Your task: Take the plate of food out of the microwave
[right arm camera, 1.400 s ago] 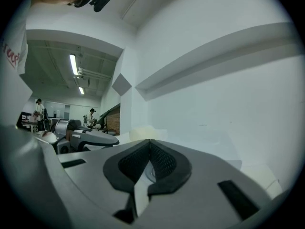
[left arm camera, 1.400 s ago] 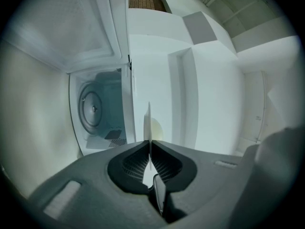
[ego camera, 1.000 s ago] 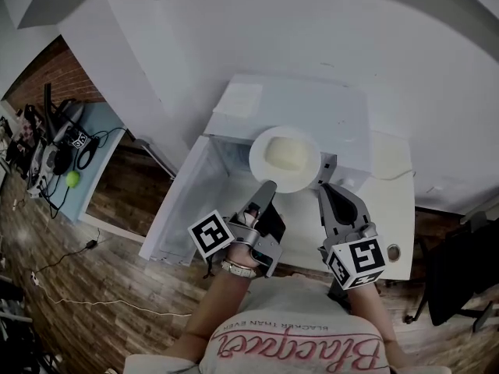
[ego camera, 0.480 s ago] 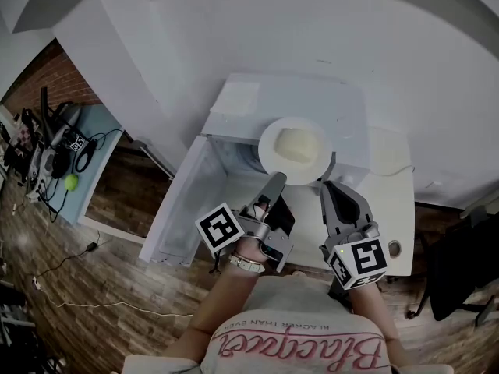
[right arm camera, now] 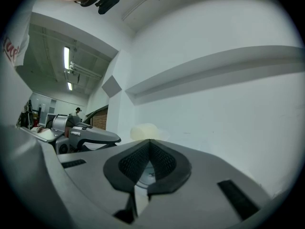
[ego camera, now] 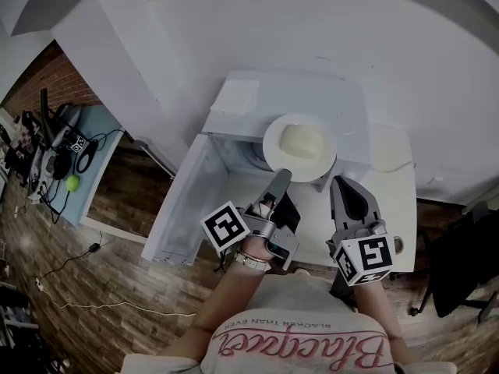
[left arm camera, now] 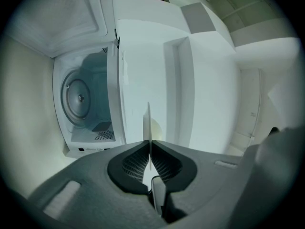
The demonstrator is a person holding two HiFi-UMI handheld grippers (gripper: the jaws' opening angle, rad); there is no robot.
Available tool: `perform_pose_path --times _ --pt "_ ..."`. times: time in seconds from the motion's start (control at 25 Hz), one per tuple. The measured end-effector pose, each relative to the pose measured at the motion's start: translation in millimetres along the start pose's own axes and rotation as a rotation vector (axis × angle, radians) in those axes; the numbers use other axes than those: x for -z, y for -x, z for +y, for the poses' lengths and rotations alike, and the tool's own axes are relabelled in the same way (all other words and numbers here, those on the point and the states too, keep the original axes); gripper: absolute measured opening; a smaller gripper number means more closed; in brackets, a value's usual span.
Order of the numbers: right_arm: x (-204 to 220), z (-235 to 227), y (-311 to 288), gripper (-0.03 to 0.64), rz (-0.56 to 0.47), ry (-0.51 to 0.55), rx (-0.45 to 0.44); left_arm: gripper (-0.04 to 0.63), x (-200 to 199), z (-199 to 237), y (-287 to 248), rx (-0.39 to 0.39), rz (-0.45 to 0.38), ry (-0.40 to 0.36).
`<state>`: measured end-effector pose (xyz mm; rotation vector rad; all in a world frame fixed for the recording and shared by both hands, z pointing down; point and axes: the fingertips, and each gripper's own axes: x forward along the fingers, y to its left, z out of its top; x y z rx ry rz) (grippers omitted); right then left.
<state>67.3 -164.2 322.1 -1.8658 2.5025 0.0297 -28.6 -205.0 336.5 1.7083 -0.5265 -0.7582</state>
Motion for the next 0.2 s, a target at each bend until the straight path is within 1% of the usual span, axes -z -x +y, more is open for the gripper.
perform_pose_path --times 0.2 --pt "-1.2 4.6 -2.5 0.011 -0.009 0.010 -0.027 0.015 0.8 -1.3 -0.4 0.008 0.007 0.000"
